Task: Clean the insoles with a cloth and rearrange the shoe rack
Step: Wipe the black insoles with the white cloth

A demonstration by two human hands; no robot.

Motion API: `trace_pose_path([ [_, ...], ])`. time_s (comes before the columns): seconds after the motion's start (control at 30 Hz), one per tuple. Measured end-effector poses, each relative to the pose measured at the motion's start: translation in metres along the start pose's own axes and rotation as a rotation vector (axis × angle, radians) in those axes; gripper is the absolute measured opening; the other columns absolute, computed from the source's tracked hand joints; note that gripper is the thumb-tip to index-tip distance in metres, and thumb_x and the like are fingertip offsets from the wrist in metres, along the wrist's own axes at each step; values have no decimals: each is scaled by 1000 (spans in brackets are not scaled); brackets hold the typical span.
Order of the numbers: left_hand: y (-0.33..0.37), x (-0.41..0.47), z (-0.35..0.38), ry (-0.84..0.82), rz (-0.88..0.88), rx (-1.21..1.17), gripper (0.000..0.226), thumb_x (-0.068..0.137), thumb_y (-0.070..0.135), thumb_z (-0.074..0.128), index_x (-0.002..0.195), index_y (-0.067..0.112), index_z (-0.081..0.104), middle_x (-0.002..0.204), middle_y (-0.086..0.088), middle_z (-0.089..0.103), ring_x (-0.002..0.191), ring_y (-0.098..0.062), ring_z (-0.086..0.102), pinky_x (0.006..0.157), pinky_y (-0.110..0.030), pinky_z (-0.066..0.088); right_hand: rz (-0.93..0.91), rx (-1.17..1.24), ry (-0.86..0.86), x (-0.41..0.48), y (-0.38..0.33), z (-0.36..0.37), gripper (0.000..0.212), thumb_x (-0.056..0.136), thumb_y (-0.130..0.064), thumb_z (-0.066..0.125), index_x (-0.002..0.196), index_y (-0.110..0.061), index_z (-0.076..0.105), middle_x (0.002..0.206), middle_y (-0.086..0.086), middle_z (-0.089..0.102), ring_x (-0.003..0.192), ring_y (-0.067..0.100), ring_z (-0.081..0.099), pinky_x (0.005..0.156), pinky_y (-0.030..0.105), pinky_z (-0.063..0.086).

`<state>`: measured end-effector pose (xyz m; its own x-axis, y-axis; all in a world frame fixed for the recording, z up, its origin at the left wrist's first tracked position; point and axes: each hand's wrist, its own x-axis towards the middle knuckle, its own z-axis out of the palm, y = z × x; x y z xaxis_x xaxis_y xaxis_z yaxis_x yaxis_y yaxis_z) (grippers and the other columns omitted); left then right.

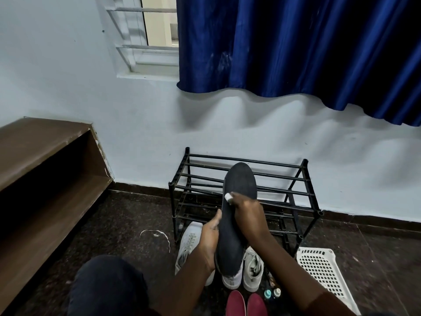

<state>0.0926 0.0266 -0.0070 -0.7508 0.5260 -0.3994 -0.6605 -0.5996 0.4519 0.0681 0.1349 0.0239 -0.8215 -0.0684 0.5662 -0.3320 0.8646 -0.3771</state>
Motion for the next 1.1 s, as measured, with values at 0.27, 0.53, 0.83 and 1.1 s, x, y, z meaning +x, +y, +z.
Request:
trace_pose_path([
  [0.27, 13, 9, -7, 38, -23, -64, 69, 92, 57, 39, 124, -2, 58, 119, -24, 58, 90, -31, 62, 73, -37, 53, -158, 128, -29, -105, -26, 10, 38, 58, -2, 70, 95, -11, 72, 100, 4, 71, 93, 13, 67, 84, 17, 47],
  [0.53, 9, 6, -3, 2, -76, 69, 63, 94, 52, 38, 108, 0, 70, 106, -21, 67, 92, -32, 67, 83, -39, 53, -165, -79, 39, -42, -7, 0, 39, 71, -9, 41, 94, -7, 73, 97, 10, 72, 89, 20, 69, 75, 23, 52],
  [0.83, 11, -10, -3, 1, -92, 172, 64, 87, 54, 43, 103, -1, 71, 104, -23, 67, 84, -33, 66, 69, -36, 55, 175, -101, 17, 56, 26, -19, 19, 80, 2, 50, 82, -6, 67, 88, 12, 69, 76, 32, 65, 59, 32, 47],
  [1.1, 23, 0, -7, 119, -47, 11, 72, 92, 58, 40, 125, -4, 56, 114, -25, 61, 93, -35, 63, 81, -40, 53, 39, 219, -173, -78, -33, 4, 29, 82, -12, 47, 102, -8, 68, 102, 9, 69, 94, 19, 66, 81, 18, 46],
])
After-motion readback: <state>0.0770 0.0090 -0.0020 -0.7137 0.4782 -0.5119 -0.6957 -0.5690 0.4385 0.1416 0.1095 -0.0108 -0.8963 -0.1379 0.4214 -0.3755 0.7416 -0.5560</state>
